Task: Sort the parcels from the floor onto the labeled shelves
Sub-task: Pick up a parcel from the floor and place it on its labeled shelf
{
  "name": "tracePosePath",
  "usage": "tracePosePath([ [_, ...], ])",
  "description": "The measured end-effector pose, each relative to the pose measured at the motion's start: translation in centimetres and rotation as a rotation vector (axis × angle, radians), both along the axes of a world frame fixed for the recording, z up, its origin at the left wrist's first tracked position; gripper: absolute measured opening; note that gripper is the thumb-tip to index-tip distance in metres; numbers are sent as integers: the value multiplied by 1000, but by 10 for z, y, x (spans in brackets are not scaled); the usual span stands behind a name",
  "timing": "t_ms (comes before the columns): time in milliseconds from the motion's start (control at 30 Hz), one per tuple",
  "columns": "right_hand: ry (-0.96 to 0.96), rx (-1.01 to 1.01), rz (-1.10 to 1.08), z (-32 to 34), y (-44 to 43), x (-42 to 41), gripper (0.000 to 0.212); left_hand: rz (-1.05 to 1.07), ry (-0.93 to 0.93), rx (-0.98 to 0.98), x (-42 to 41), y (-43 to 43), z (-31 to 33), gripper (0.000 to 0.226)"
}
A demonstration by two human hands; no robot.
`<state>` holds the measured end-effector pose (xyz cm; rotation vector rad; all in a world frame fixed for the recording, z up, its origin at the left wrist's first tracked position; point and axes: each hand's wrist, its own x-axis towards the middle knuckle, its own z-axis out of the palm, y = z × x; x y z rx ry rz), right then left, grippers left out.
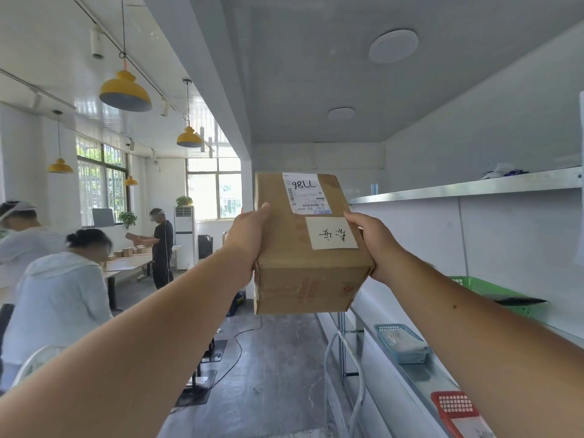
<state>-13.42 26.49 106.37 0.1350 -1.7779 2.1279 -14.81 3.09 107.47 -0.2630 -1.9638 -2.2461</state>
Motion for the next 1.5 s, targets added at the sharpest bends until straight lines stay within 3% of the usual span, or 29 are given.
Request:
tracePosePath([
  [100,-3,62,-7,2,-1,2,30,22,44,-63,14,0,5,57],
  [200,28,108,-9,4,0,5,41,33,56,-68,25,0,9,34],
  [400,114,92,55,17,-12,14,17,140,88,7,23,11,22,40],
  [500,103,104,75,11,-19,16,28,155,103,6,30,17,18,42],
  [867,79,2,106,-17,-19,0,24,110,158,-103,24,15,-2,92],
  [1000,98,26,82,-13,-25,2,29,100,161,-95,26,14,-1,78],
  [1133,106,50,30,-9,-27,-2,57,120,156,-51,29,12,2,52],
  [1267,102,114,68,-9,-28,-2,43,114,136,-22,26,5,4,38],
  [1367,35,181,150,-5,-26,5,16,127,129,-15,18,2,3,42],
  [1500,25,271,189,-3,-25,10,22,132,38,32,13,-4,4,69],
])
